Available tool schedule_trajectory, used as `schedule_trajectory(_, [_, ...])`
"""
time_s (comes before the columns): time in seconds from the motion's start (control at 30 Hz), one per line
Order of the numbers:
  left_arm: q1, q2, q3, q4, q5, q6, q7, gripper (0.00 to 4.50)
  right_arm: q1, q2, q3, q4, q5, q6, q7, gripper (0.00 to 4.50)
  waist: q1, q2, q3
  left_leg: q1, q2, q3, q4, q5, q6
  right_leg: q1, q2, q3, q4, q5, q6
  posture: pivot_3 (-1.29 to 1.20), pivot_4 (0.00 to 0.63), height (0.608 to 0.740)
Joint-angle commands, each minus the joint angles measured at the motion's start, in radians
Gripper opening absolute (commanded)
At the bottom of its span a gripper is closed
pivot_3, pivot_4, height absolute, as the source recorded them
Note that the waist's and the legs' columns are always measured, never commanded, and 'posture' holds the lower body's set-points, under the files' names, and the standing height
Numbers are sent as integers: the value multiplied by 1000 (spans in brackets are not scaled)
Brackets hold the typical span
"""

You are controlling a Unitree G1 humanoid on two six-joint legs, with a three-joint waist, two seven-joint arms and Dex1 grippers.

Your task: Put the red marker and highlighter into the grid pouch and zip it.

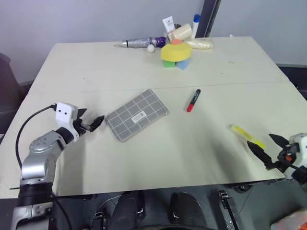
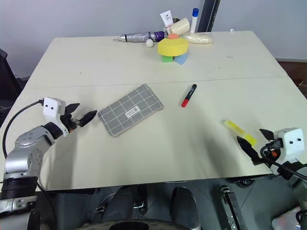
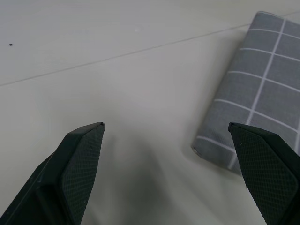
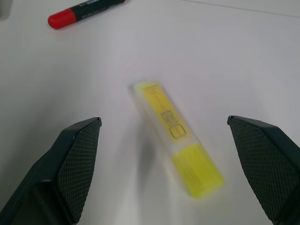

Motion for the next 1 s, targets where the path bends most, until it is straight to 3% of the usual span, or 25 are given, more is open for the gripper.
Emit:
schedule_trajectory(0.03, [20, 15, 43, -64, -21, 2, 7, 4463, -23, -15, 5, 7, -3, -8, 2, 4485, 1, 0, 0, 0, 0, 0, 0, 0, 0, 0, 0, 0, 0, 0, 0, 0, 150, 740])
schedule_trajectory(0.5, [82, 9, 44, -147, -21, 7, 41, 4463, -198, -22, 119, 33, -31, 3, -25, 4485, 0, 1, 0, 0, 0, 0, 0, 0, 0, 0, 0, 0, -1, 0, -1, 0, 150, 740])
schedule_trajectory(0.87, [203, 26, 7, -239, 78, -132, 22, 4463, -561, 101, 493, 44, -117, 37, -88, 4485, -3, 1, 1, -3, 0, 1, 0, 0, 0, -3, 0, 0, -1, 1, -2, 0, 150, 740])
schedule_trajectory(0.97, [232, 47, -1, -248, 119, -190, 6, 4500, -690, 150, 605, 126, -185, 67, -112, 3635, -6, 1, 1, -4, 0, 1, 0, 1, -1, -5, 0, 0, 0, 2, -4, 0, 150, 740])
schedule_trajectory(1.0, [240, 56, -7, -246, 135, -211, -2, 4500, -719, 162, 631, 148, -202, 69, -114, 3117, -6, 1, 1, -4, 0, 1, 0, 1, -1, -6, 0, 0, 0, 2, -4, 0, 150, 740])
